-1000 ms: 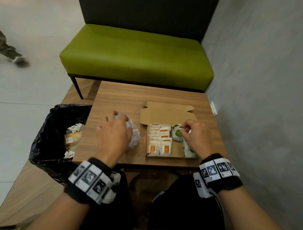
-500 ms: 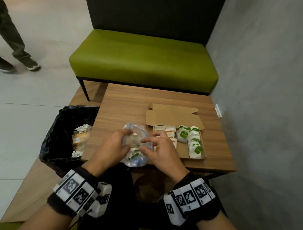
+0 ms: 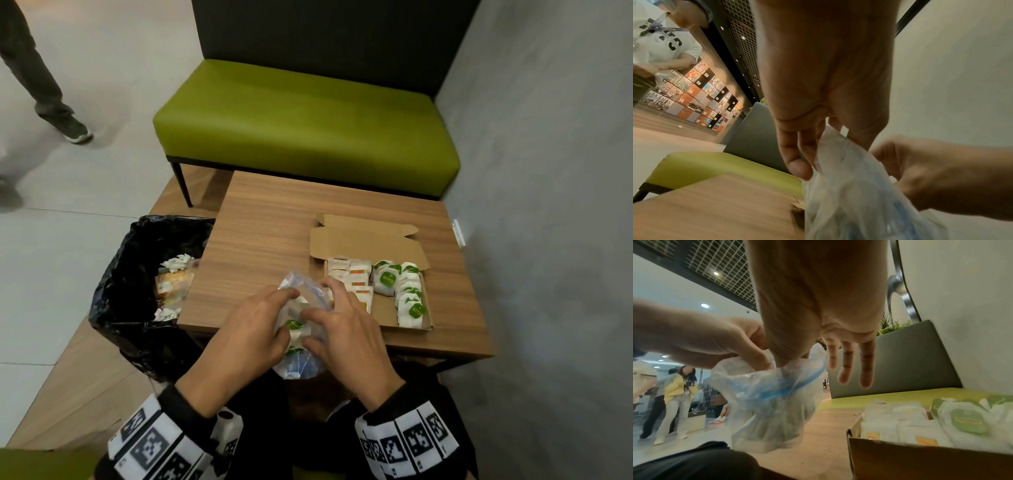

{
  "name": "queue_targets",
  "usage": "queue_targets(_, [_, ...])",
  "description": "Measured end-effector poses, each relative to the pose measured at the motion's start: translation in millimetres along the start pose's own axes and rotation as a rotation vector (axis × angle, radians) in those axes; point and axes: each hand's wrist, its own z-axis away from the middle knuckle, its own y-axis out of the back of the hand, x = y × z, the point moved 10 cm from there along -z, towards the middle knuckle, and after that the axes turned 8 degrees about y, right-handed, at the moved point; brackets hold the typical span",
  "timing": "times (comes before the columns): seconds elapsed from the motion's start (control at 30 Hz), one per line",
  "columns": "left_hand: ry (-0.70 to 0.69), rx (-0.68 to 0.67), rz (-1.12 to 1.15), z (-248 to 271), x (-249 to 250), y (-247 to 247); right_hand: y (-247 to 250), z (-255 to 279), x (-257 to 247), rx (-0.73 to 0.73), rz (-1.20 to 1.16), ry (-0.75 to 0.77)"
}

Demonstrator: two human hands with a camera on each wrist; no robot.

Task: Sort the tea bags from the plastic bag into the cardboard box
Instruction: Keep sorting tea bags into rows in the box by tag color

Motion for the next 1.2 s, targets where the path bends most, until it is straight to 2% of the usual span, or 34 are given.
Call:
queue_targets(0.13, [-0.033, -0.037, 0.007, 7.3, 7.1, -2.3, -4.1, -0.5, -6.7, 0.021, 0.137, 0.013])
queue_targets(0.27, [-0.032, -0.058, 0.011, 10.6, 7.2, -1.8, -5.2, -0.1, -6.9, 0.087, 0.136, 0.017])
queue_targets(0.33, [-0.017, -0.073, 0.002, 11.3, 5.0, -2.2, -8.3, 2.7, 1.7, 0.094, 0.039, 0.001])
queue_targets(0.4, [0.014, -0.093, -0.012, 11.1, 1.0, -2.6, -10.0, 7.3, 15.8, 0.119, -0.171, -0.04])
queue_targets(0.57, [0.105, -0.145, -0.036, 3.6, -9.3, -0.9, 10.0, 21.8, 44.0, 0.347, -0.772, -0.145])
queue_targets(0.7, [0.16, -0.117, 0.009, -14.7, -16.1, -0.2, 35.2, 34.9, 51.3, 0.439, -0.986, -0.11])
queue_targets(0.9, [0.227, -0.15, 0.095, -43.6, -23.9, -13.9, 54.9, 55.2, 69.7, 0.537, -1.09, -0.205])
queue_targets(1.03, [0.217, -0.159, 0.029, -51.7, -31.6, -22.7, 79.0, 69.0, 68.2, 0.656, -1.13, -0.171])
queue_targets(1.13, [0.225, -0.083, -0.004, -51.1, -39.1, -19.5, 88.9, 72.5, 68.6, 0.701, -1.141, -0.144])
queue_targets(1.2, [0.201, 0.015, -0.001, -49.3, -37.5, -11.6, 77.8, 68.0, 72.1, 0.623, -1.144, -0.17])
